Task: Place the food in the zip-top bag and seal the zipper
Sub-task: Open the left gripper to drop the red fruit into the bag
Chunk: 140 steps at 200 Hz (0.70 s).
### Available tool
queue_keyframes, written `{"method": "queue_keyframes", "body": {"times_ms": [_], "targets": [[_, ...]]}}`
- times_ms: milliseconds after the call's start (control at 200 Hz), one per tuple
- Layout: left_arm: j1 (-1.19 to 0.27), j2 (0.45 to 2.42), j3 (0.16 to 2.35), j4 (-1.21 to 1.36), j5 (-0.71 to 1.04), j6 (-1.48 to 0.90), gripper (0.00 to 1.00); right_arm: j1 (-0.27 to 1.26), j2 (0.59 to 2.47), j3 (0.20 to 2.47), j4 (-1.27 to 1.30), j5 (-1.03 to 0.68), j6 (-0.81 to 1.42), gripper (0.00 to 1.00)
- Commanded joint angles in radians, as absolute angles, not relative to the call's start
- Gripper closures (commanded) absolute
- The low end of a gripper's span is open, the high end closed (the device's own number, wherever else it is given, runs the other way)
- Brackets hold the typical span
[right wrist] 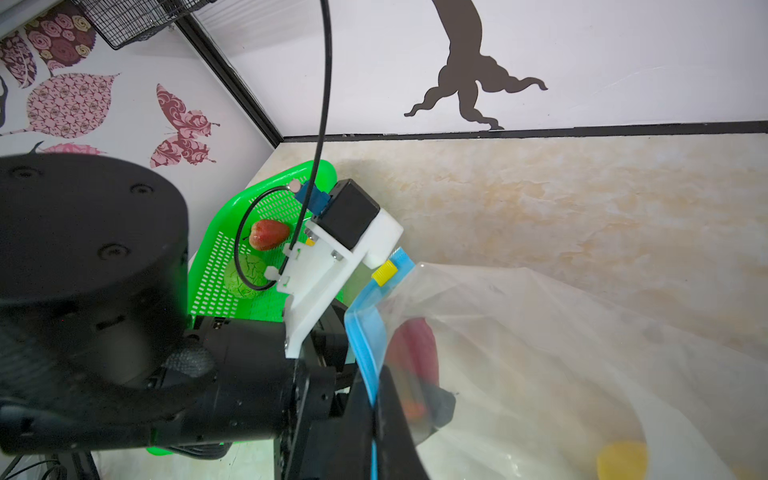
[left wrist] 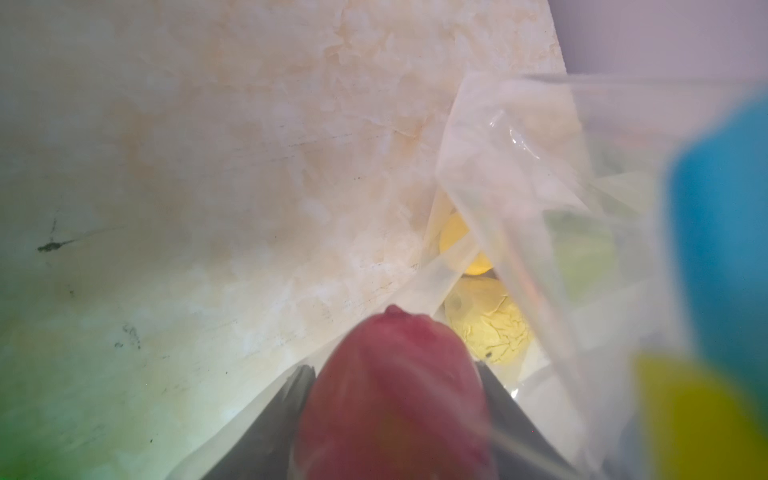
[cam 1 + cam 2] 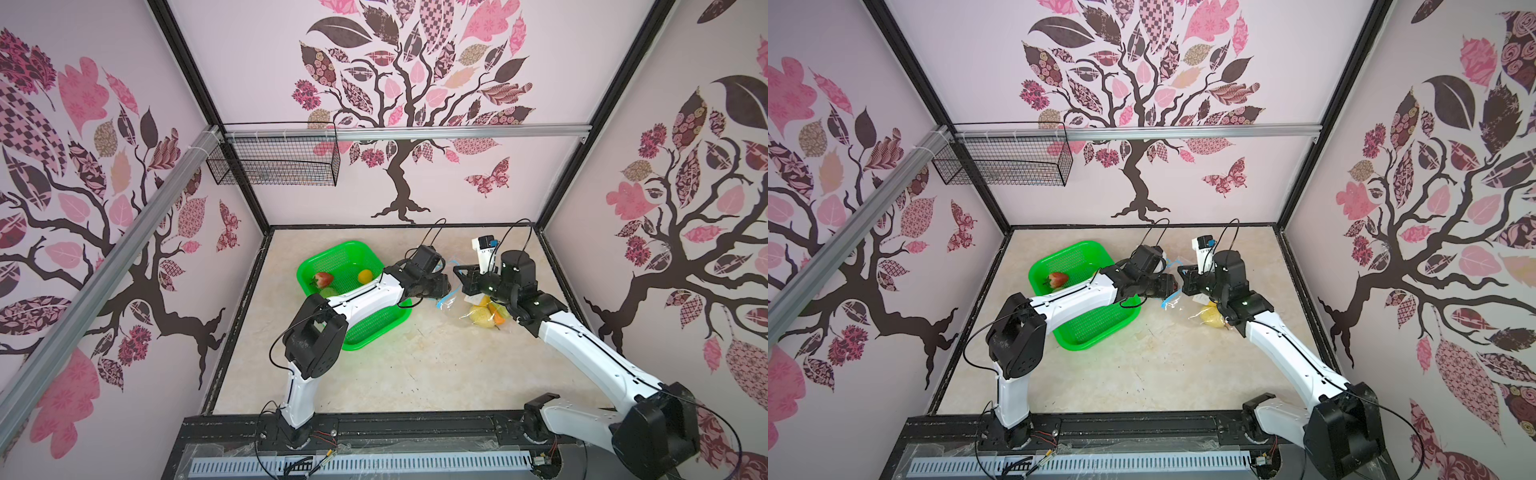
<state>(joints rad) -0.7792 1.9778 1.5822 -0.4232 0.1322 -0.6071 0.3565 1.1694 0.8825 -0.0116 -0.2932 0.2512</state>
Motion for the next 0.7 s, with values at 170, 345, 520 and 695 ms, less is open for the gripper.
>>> {"method": "queue_keyframes", "body": {"times_ms": [170, 345, 520, 695], "targets": [[-0.775, 1.923, 1.654, -0.502, 0.134, -0.584, 0.02, 0.35, 1.153, 0.894, 0.002, -0.296, 0.25, 1.0], [-0.774, 1.837, 1.636, -0.525, 0.138, -0.545, 0.01, 0.35, 1.158, 0.894, -0.003, -0.27, 0.247, 1.0], [-0.763, 1.725, 1.56, -0.536, 0.107, -0.522, 0.01, 0.35, 1.164, 0.893, -0.005, -0.261, 0.249, 1.0], [-0.749, 1.613, 1.456, -0.507, 0.068, -0.511, 0.01, 0.35, 1.172, 0.894, -0.002, -0.274, 0.256, 1.0]]}}
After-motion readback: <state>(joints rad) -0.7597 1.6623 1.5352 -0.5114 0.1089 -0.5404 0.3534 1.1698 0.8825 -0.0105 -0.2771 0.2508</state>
